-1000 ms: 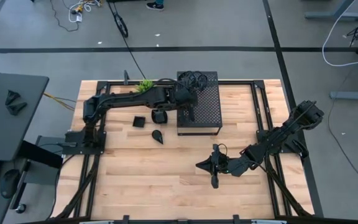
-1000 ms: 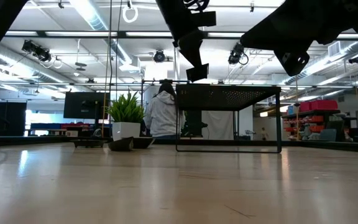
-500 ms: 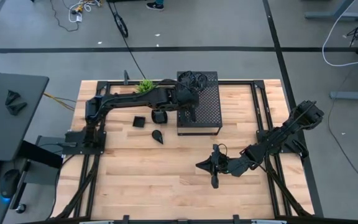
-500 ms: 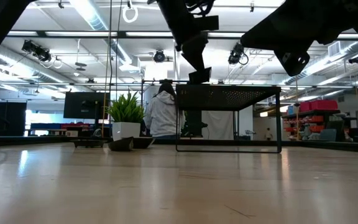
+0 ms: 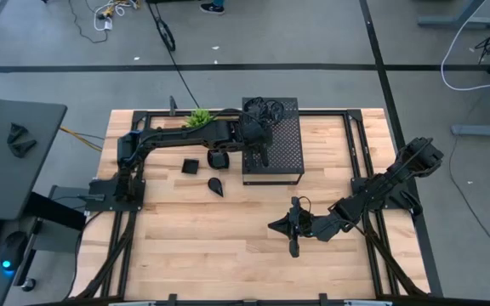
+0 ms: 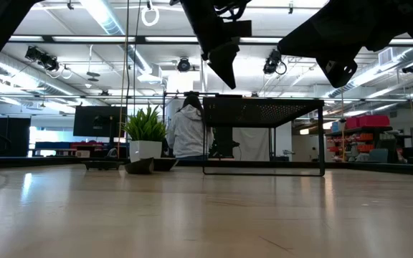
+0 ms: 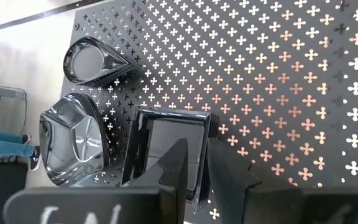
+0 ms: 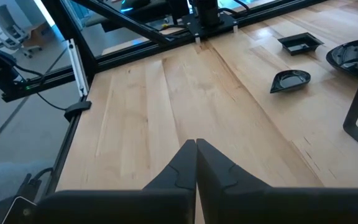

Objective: Pick & Place Mini shaped plates
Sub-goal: Stack the leaf shaped plate on top of the leaf shaped plate on the shelf

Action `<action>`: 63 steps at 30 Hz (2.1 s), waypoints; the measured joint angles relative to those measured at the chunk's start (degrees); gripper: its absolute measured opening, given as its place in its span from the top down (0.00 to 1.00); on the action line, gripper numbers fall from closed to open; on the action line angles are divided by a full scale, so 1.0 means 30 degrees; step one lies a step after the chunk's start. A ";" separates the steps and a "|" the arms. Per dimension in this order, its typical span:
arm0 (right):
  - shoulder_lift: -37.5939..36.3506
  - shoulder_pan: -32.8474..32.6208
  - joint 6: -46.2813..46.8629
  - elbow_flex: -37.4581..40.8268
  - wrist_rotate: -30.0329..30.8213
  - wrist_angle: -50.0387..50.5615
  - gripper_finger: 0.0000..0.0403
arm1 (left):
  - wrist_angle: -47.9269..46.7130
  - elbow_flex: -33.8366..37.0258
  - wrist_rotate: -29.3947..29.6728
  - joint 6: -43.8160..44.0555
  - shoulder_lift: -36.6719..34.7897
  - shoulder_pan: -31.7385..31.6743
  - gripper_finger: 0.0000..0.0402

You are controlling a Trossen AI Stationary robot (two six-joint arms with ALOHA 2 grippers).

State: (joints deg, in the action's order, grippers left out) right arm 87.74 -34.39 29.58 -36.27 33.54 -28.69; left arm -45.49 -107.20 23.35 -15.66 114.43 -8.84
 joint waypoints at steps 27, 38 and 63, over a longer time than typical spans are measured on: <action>0.0000 -0.0007 0.0956 0.0007 0.0069 0.0149 0.98 | -1.0086 0.7140 0.4115 1.1026 -0.9388 0.5751 0.95; 0.0000 0.0255 0.1464 0.0007 0.2183 0.0093 0.98 | -0.7564 1.8811 0.4294 2.1485 -1.4678 0.9258 0.94; 0.0000 0.1661 0.1494 0.0007 0.2184 -0.1227 0.98 | 1.1834 2.4352 -0.0629 1.8155 -1.3376 0.1792 0.48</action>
State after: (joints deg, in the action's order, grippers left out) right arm 87.74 -29.41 34.06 -36.25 40.09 -32.37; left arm -9.99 -34.14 21.46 38.80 74.30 -3.47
